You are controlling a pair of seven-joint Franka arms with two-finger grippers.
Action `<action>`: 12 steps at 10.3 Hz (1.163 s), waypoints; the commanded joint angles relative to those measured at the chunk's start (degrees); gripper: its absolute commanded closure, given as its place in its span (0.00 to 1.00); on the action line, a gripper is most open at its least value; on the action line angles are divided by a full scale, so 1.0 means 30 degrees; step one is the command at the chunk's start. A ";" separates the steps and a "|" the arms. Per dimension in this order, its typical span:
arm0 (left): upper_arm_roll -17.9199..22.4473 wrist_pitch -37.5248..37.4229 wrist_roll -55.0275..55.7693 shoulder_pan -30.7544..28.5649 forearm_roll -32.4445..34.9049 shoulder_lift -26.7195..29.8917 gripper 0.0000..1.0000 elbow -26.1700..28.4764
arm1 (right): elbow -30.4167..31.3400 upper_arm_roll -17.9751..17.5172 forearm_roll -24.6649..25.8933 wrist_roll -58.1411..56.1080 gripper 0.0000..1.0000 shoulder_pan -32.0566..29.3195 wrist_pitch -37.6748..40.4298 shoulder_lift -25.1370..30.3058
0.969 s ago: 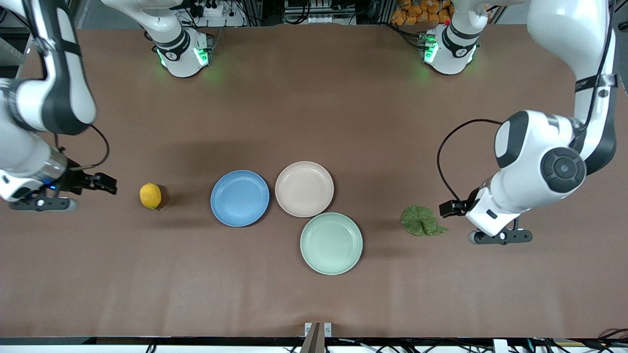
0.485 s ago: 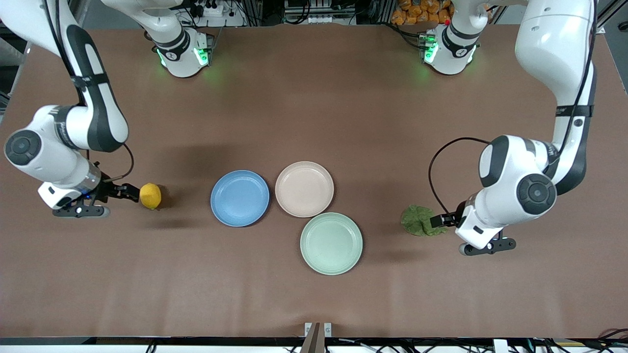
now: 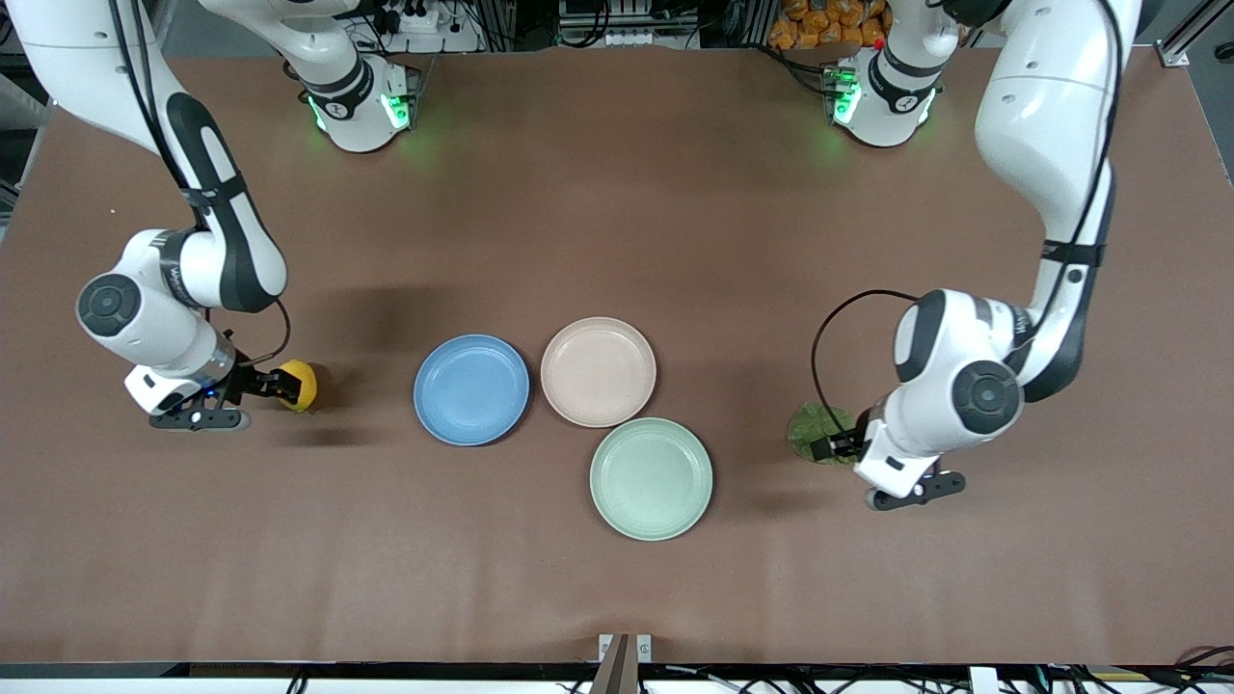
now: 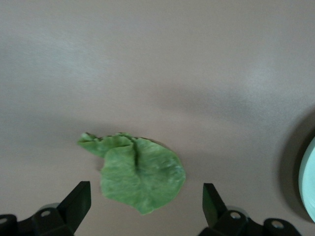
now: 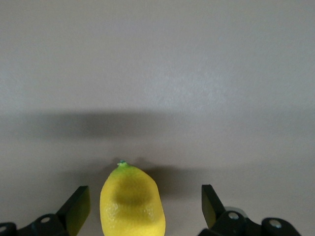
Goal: Place lemon and lettuce in plates
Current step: 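Close the right gripper on the lemon while the left gripper grasps the lettuce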
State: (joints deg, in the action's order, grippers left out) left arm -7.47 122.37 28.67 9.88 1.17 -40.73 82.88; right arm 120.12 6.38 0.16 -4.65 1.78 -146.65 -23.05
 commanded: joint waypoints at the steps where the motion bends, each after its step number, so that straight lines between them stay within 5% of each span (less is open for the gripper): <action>1: 0.0058 0.0344 0.1598 0.0482 0.0606 -0.0603 0.00 -0.0233 | 0.0477 -0.0251 -0.0637 0.0113 0.00 -0.0243 -0.0365 0.0184; 3: 0.0147 0.0344 0.1809 0.0514 0.2558 -0.1012 0.00 -0.0233 | 0.0827 -0.0251 -0.1226 0.0084 0.00 -0.0127 -0.1323 -0.0369; 12: 0.0147 0.3770 0.1811 0.0221 0.2657 -0.1454 0.00 0.1581 | 0.1268 -0.0573 -0.1256 0.0142 0.00 -0.0126 -0.4115 -0.2277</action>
State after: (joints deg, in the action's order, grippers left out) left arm -7.10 131.89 32.68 10.50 7.55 -45.56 86.02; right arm 123.41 5.21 -2.99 -4.62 1.79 -157.93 -29.79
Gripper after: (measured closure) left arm 0.000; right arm 0.000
